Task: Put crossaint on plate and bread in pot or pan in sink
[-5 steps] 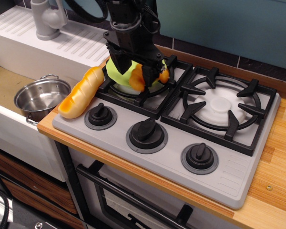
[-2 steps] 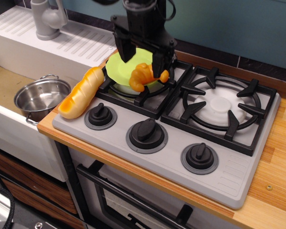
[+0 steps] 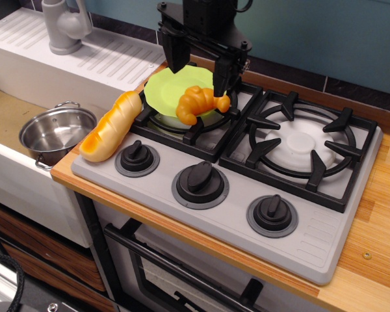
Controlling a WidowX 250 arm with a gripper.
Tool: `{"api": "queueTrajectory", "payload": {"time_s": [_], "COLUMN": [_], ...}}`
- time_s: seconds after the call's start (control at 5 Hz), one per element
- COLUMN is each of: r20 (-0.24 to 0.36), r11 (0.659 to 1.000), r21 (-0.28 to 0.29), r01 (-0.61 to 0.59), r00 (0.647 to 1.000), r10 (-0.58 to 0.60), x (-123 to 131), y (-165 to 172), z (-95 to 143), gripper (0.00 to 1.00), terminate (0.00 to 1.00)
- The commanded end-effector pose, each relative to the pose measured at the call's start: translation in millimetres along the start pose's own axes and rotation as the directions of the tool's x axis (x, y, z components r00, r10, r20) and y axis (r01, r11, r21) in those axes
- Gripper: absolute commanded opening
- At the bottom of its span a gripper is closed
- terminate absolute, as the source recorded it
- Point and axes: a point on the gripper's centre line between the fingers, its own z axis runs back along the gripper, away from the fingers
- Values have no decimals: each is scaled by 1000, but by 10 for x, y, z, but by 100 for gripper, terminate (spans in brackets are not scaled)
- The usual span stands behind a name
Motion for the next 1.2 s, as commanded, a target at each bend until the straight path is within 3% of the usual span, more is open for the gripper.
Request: {"api": "queueTrajectory", "payload": {"time_s": [0.0,0.4,0.6,1.0], "r20": [84,84,113,225], "r11": [1000,1000,999,1000], "r21": [16,16,46,28], "r01": [-5,-5,25,-6], "r00": [996,996,993,974], "r10": [4,4,-30,0], "x": [151,151,48,-242], "y": [23,23,56,281], "z": [251,251,275,198], "gripper": [100,100,100,100], "terminate": [0,0,0,0]}}
